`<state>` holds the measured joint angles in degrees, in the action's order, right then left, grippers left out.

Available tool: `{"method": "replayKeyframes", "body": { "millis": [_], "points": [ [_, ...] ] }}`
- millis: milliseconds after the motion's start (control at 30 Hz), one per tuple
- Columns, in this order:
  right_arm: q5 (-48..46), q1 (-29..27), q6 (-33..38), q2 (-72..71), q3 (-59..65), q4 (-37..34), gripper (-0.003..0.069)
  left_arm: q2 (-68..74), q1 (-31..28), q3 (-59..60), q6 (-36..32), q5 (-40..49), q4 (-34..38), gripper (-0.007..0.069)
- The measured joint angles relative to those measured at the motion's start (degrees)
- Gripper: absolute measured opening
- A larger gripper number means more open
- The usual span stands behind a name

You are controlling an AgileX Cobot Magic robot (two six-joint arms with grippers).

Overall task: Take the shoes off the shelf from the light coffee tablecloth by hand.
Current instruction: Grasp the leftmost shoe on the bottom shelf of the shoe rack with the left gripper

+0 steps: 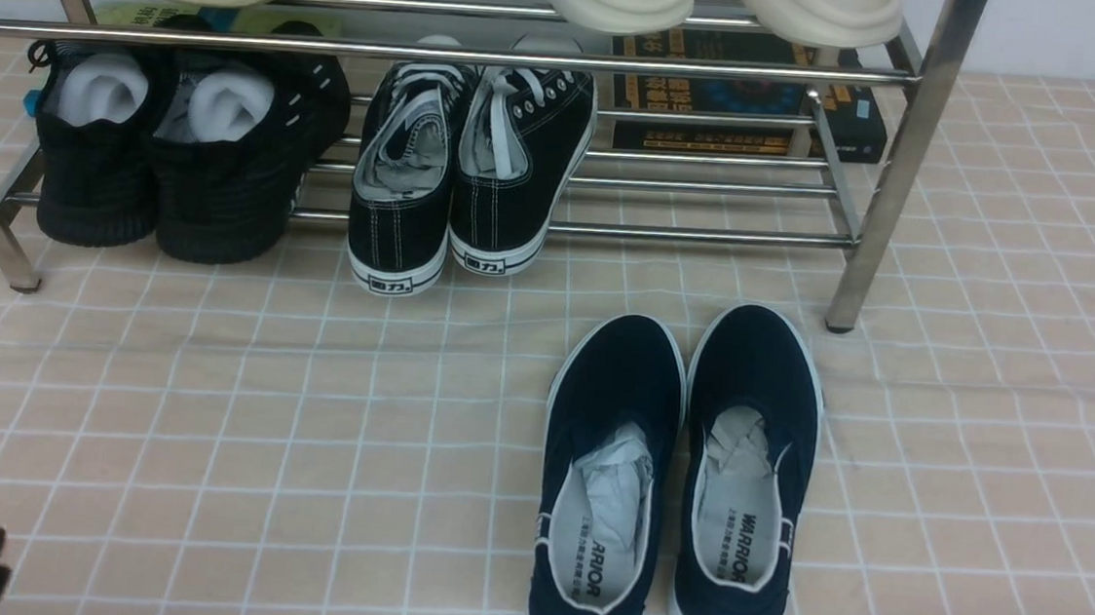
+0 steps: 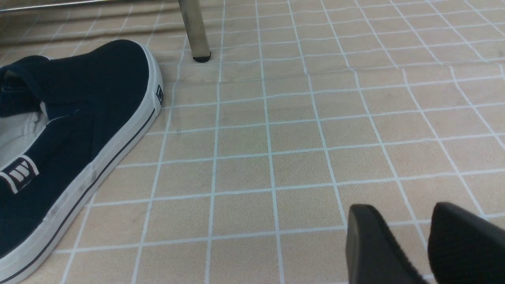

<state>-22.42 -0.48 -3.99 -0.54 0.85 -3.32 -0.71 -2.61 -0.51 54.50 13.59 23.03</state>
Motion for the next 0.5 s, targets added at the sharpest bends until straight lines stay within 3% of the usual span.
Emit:
{"method": "replayKeyframes", "body": {
  "millis": [167,333,500],
  "points": [
    [0.0,0.0,0.0,0.0,0.0,0.0,0.0238,2.97,0.0,-10.16,-11.1,0.03,-0.06,0.0029],
    [0.0,0.0,0.0,0.0,0.0,0.0,0.0238,12.97,0.0,-18.7,-20.8,9.29,-1.84,0.0001],
    [0.0,0.0,0.0,0.0,0.0,0.0,0.0238,31.06,0.0,-27.29,-29.45,27.27,-5.33,0.0001]
  ]
}}
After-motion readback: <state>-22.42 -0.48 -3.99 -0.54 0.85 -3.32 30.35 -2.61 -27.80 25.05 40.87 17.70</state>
